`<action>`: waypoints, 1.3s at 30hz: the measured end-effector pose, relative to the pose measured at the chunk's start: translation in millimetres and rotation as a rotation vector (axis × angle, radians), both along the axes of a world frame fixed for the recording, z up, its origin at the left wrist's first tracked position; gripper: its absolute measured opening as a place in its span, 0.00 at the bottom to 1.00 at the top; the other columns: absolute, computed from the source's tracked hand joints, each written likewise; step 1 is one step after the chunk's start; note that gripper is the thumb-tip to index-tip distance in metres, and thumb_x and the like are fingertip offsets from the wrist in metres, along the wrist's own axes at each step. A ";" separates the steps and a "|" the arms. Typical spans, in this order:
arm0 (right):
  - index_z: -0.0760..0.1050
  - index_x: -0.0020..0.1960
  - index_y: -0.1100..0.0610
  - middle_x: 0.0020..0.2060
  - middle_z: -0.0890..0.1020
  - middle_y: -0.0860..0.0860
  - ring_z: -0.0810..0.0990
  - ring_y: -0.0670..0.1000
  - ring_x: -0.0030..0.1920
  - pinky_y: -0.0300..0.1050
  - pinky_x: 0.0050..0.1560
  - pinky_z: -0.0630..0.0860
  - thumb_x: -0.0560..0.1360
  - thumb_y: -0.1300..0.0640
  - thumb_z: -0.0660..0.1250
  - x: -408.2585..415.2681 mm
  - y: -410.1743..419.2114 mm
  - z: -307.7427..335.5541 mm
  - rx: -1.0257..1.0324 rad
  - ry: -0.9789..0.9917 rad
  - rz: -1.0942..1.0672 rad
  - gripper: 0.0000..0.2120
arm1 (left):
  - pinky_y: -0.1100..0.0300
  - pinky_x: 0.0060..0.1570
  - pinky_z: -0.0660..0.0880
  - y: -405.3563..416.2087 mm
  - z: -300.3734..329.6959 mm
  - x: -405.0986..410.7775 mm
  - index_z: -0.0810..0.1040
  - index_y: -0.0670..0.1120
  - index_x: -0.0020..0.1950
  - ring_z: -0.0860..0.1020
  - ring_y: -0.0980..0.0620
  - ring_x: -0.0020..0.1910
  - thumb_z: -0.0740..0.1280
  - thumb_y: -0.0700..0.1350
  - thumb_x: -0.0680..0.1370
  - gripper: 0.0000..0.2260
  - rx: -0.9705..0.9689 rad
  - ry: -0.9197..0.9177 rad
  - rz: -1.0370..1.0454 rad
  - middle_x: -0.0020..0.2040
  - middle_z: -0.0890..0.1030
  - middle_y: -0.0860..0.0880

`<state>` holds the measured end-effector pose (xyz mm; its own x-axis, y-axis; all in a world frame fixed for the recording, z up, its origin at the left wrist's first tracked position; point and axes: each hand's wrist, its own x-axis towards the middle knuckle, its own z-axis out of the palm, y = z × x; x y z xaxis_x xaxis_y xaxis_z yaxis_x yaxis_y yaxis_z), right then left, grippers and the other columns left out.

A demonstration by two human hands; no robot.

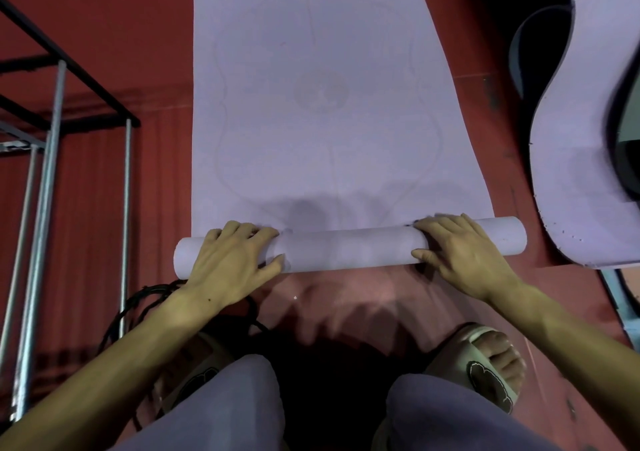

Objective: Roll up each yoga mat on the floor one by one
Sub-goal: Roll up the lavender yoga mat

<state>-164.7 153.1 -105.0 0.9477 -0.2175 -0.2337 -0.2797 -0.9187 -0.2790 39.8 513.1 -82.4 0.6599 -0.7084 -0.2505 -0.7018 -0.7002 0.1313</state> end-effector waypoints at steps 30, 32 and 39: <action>0.70 0.77 0.40 0.68 0.76 0.50 0.72 0.56 0.71 0.65 0.76 0.59 0.73 0.20 0.49 27.6 8.7 20.9 -0.120 0.154 -0.090 0.40 | 0.46 0.60 0.69 -3.5 -18.0 18.4 0.78 0.58 0.70 0.77 0.47 0.57 0.60 0.78 0.70 0.36 -0.095 -0.095 0.006 0.57 0.83 0.55; 0.70 0.77 0.41 0.69 0.76 0.51 0.70 0.58 0.72 0.66 0.76 0.58 0.70 0.20 0.52 29.4 8.9 20.8 -0.139 0.149 -0.078 0.43 | 0.47 0.59 0.70 -4.1 -17.6 19.1 0.77 0.58 0.71 0.78 0.47 0.58 0.60 0.78 0.70 0.36 -0.089 -0.081 0.015 0.58 0.83 0.55; 0.76 0.71 0.46 0.57 0.75 0.49 0.76 0.57 0.56 0.59 0.57 0.74 0.67 0.29 0.65 17.3 -3.0 15.8 -0.129 -0.014 0.024 0.37 | 0.47 0.57 0.72 -0.3 -21.1 22.5 0.76 0.57 0.70 0.78 0.48 0.58 0.62 0.75 0.73 0.33 -0.147 -0.035 -0.030 0.58 0.83 0.55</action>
